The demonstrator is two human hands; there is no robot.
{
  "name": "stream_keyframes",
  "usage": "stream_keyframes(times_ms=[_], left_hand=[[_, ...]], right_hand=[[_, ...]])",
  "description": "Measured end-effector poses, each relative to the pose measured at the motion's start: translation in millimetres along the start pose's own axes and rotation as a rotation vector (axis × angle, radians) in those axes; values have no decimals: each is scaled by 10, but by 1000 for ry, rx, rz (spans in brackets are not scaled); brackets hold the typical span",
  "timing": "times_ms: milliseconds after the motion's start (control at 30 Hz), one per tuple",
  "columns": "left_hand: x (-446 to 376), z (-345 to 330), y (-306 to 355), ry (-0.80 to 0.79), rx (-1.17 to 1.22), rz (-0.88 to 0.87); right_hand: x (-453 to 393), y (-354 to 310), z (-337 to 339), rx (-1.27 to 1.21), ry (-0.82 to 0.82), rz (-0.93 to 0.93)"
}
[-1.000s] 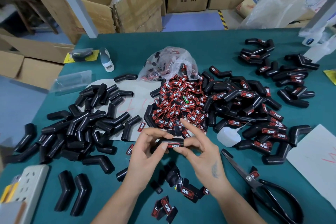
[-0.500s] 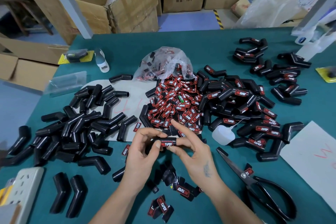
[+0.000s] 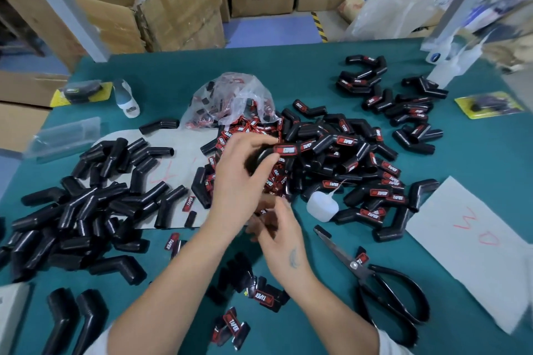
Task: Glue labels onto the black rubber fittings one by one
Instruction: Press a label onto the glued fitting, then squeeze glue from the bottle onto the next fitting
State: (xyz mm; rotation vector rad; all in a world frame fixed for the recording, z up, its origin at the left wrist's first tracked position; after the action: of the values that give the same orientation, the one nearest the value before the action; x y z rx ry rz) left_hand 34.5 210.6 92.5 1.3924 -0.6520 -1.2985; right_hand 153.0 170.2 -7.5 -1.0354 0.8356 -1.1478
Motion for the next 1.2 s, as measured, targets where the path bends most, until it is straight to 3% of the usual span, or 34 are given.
stream_keyframes(times_ms=[167,233,300,400,567,700,833,933,1067,1200], left_hand=[[-356,-1117,36,-499,-69,-67],[-429,-1326,2,-573,-174,-156],[-515,-1377,-42,-555,-290,-251],[-593,-1360,-194,-559,-393,-240],[-496,-1061,-39,-515,-261,-231],[-155,-399,96,-405,-274,-237],[213,684,-60,-173,-567,-153],[411,1538,-279,1,-932,35],[605,1885,-554,-120,-1101,205],[809,2056,-661,-220,-968,167]], right_hand=[[-35,34,-99,169,-102,-19],[-18,80,-121,214,-129,-17],[-2,88,-127,211,-128,-7],[0,43,-95,158,-108,25],[-6,51,-69,94,-98,50],[-1,68,-44,94,-76,71],[39,-83,-5,79,-73,109],[106,-239,33,116,-93,127],[296,-407,296,143,-12,171],[555,-411,999,198,341,292]])
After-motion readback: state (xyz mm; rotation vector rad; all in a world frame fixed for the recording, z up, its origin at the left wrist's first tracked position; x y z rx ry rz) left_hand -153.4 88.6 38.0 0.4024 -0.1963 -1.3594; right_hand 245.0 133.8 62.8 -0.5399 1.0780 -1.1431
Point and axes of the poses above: each hand's wrist, its own x-axis away from the middle knuckle, its own z-axis out of the back of the hand, y = z × x, the point moved 10 cm from there along -x, towards the middle knuckle, and after that the axes turned 11 degrees about x, right-handed, at the moved point
